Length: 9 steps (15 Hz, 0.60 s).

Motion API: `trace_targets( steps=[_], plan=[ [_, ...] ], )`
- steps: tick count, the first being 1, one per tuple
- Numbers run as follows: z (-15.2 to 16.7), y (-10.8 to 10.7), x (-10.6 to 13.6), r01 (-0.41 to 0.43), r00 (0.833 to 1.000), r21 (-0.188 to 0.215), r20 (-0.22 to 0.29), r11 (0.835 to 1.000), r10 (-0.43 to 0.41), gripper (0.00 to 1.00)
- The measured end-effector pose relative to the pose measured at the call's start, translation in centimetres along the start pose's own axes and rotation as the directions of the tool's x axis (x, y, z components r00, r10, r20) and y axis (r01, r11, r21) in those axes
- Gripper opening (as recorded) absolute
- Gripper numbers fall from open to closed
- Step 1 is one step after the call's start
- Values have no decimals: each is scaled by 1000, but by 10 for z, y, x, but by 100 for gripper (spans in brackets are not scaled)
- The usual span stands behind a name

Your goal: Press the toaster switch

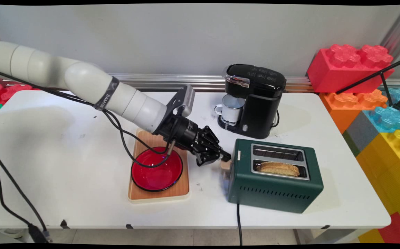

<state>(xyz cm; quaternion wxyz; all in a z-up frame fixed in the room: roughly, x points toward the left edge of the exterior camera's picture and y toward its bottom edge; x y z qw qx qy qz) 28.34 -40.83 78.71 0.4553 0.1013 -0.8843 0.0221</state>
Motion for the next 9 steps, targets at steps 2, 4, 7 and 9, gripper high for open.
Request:
trace_targets(
  steps=[2, 4, 7, 9],
  plan=[
    [1, 0, -2, 1, 1000, -1, 3, 1000, -1, 0],
    [2, 1, -5, 2, 1000, -3, 7, 1000, -2, 0],
    [4, 2, -9, 6, 1000, -4, 14, 1000, -6, 0],
    [6, 2, -12, 8, 1000, -5, 17, 1000, -8, 0]
  ],
)
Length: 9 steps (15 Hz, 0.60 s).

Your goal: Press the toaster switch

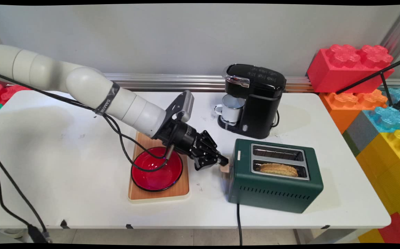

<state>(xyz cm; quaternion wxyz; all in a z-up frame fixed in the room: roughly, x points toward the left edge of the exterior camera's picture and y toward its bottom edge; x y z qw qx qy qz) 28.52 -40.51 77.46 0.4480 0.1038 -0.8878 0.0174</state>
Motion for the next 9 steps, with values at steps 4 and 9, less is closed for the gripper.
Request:
trace_targets(
  steps=[4, 9],
  plan=[
    [3, 0, -5, 6, 1000, 2, 7, 1000, -6, 0],
    [5, 0, -9, 14, 1000, 4, 16, 1000, -14, 0]
  ],
)
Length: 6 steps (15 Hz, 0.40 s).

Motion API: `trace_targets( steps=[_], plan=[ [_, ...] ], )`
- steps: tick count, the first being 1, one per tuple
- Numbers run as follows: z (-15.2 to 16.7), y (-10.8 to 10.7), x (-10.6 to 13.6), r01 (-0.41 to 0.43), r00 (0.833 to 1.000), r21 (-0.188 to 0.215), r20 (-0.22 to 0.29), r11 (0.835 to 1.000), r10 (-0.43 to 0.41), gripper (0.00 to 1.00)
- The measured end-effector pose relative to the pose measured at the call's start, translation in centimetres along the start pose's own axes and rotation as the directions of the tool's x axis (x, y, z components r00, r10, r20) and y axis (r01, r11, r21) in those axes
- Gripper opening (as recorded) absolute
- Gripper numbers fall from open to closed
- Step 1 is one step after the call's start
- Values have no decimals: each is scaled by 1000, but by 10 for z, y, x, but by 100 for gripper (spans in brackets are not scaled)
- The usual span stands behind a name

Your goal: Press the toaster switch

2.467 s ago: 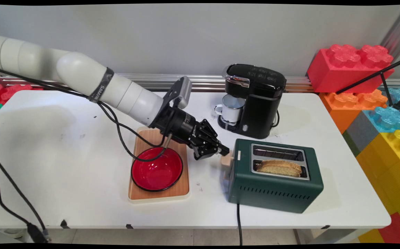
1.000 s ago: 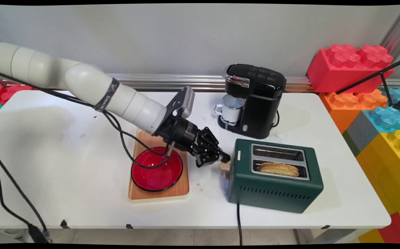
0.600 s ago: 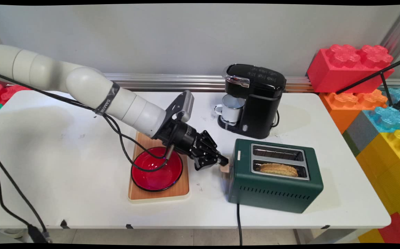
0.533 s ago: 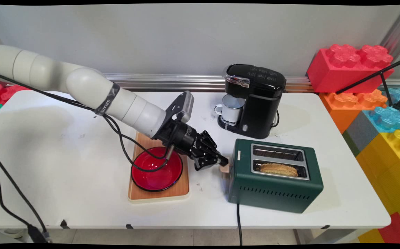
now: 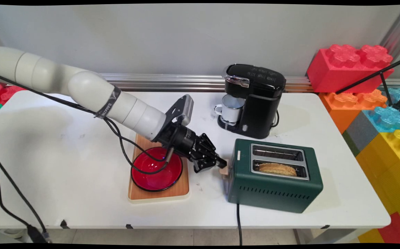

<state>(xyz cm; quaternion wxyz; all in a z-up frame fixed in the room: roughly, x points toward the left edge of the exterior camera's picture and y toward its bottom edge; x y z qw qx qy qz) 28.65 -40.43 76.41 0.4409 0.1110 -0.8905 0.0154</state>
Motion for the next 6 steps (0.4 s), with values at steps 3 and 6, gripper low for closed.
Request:
trace_targets(
  steps=[3, 6],
  plan=[
    [1, 0, -2, 5, 1000, 2, 4, 1000, -5, 0],
    [1, 0, -4, 12, 1000, 4, 8, 1000, -12, 0]
  ],
)
